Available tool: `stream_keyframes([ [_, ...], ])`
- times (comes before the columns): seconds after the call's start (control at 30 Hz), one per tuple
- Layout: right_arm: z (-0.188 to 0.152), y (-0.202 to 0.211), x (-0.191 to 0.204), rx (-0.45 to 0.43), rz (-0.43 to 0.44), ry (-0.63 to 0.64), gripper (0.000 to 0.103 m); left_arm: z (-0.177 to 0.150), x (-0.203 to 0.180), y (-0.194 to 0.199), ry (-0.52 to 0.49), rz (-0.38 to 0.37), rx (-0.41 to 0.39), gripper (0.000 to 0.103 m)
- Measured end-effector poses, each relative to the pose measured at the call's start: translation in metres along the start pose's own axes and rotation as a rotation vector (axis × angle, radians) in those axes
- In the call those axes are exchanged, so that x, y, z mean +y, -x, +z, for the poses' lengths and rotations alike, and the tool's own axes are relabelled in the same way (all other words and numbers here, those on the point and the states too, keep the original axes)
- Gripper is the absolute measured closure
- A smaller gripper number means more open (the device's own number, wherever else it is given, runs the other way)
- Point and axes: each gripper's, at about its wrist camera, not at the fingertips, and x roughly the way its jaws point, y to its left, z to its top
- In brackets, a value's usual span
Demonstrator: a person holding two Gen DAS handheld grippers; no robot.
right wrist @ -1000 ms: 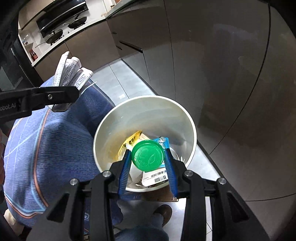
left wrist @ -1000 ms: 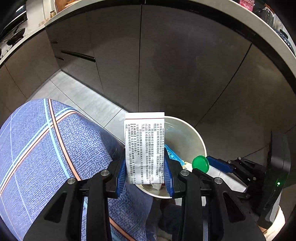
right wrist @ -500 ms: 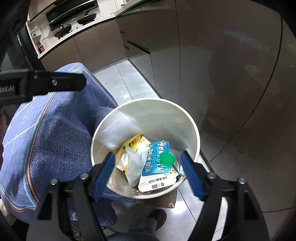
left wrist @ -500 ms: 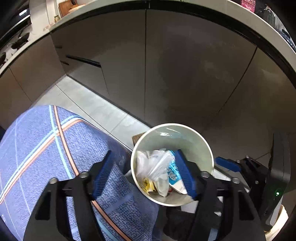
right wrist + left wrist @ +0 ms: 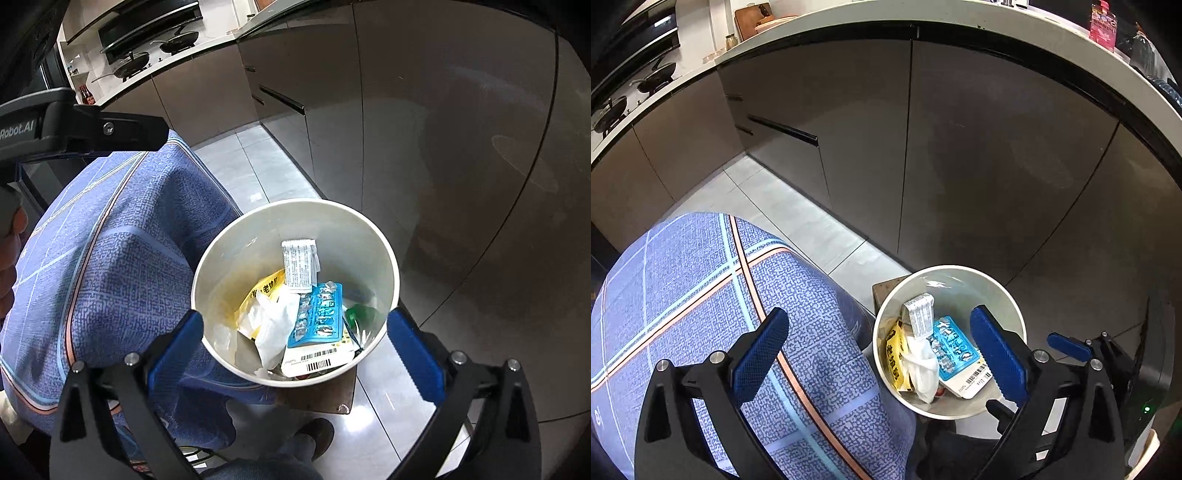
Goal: Collect trash
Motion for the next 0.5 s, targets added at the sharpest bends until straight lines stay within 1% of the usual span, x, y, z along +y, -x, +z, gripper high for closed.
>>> stream_keyframes([
  [0.1, 0.001, 0.003, 0.001, 0.0, -0.002, -0.001, 0.003, 0.0, -0.002, 0.007, -0.006, 0.006, -0.01, 0.008],
  [0.3, 0.006, 0.023, 0.007, -0.021, -0.01, -0.001, 0.003, -0.003, 0.001, 0.034, -0.006, 0.009, -0.021, 0.008],
  [0.5, 0.014, 0.061, 0.022, -0.04, -0.042, -0.022, 0.003, -0.012, 0.018, 0.078, 0.028, 0.052, -0.039, 0.008],
])
